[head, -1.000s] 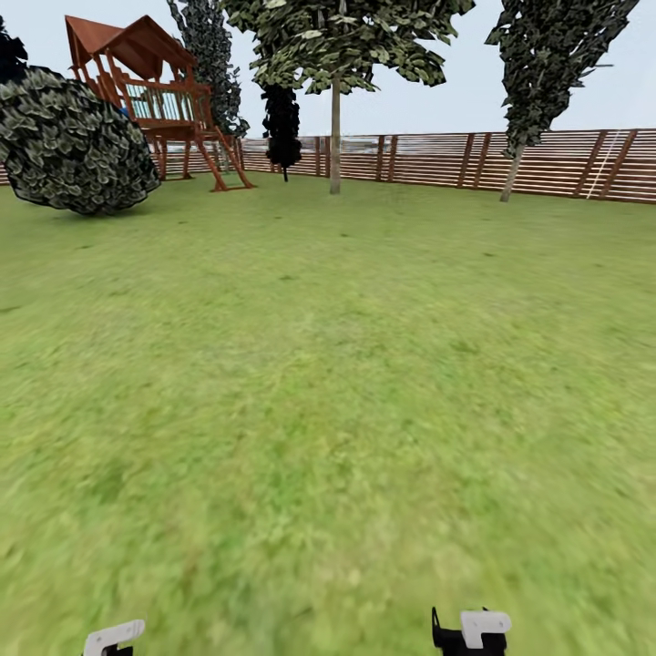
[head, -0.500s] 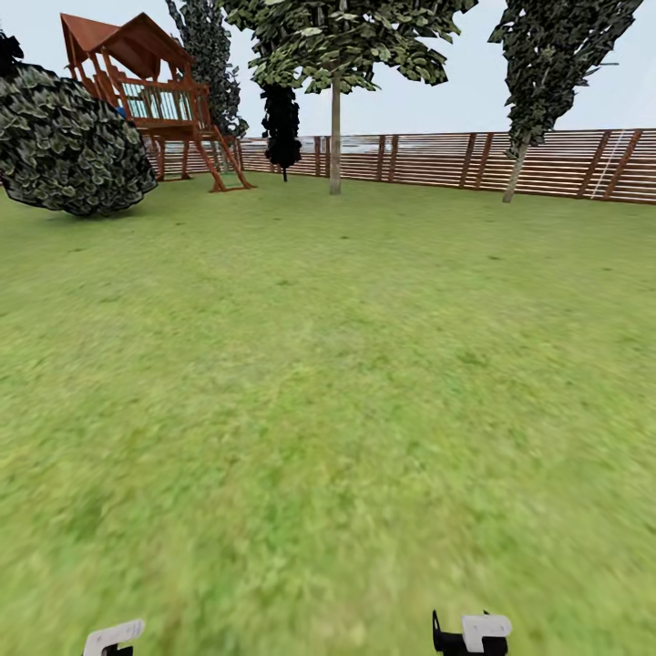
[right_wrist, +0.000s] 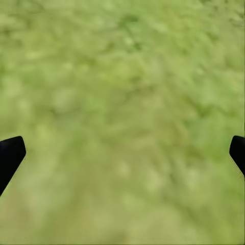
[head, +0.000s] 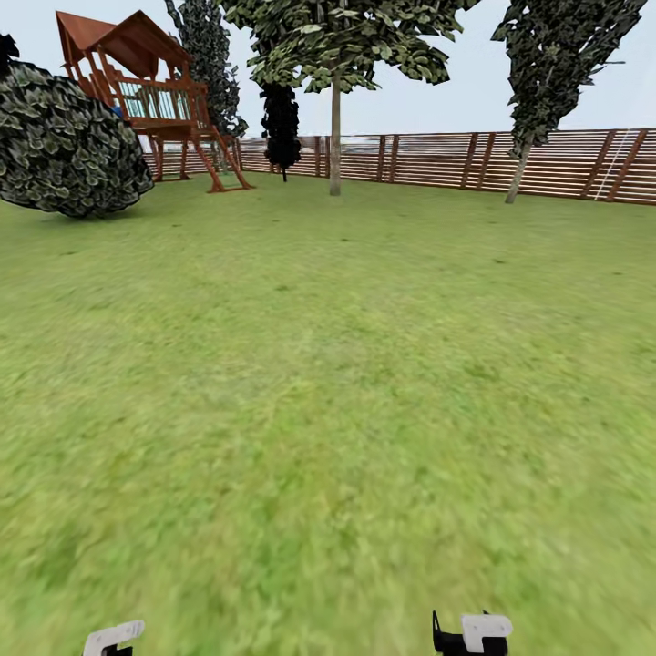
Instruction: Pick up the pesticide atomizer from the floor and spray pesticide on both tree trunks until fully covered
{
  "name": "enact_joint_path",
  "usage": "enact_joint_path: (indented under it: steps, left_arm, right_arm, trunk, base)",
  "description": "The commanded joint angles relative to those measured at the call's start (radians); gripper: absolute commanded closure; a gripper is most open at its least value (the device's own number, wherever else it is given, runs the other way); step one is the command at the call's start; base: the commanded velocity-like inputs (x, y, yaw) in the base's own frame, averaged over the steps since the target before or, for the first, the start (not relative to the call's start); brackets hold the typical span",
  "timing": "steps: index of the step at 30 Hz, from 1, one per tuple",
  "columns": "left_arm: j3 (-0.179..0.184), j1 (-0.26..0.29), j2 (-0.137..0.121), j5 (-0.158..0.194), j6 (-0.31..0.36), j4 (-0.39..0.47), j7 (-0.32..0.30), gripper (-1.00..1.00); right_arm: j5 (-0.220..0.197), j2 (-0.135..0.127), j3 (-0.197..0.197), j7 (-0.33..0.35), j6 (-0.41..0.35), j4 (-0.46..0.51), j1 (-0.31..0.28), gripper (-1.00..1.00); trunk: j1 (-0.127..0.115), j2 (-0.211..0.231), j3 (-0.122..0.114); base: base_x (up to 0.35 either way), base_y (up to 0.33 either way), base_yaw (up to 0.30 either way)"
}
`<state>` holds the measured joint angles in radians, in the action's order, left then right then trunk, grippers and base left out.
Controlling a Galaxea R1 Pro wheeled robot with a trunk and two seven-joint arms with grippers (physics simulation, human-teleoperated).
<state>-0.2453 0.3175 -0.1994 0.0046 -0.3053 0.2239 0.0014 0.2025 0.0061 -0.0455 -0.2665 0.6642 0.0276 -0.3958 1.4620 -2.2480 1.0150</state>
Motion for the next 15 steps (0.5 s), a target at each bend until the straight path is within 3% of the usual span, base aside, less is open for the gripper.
enact_joint_path:
  steps: [1, 15]
  left_arm:
    - [0.000, 0.000, 0.000, 0.000, 0.000, 0.000, 0.000, 1.00]
    - [0.000, 0.001, 0.000, 0.000, 0.000, -0.001, 0.000, 1.00]
  right_arm:
    - [0.000, 0.000, 0.000, 0.000, 0.000, 0.000, 0.000, -1.00]
    - [0.000, 0.000, 0.000, 0.000, 0.000, 0.000, 0.000, -1.00]
  trunk:
    - [0.000, 0.000, 0.000]
    - [0.000, 0.000, 0.000]
  base:
    - [0.339, 0.000, 0.000]
    - [0.339, 0.000, 0.000]
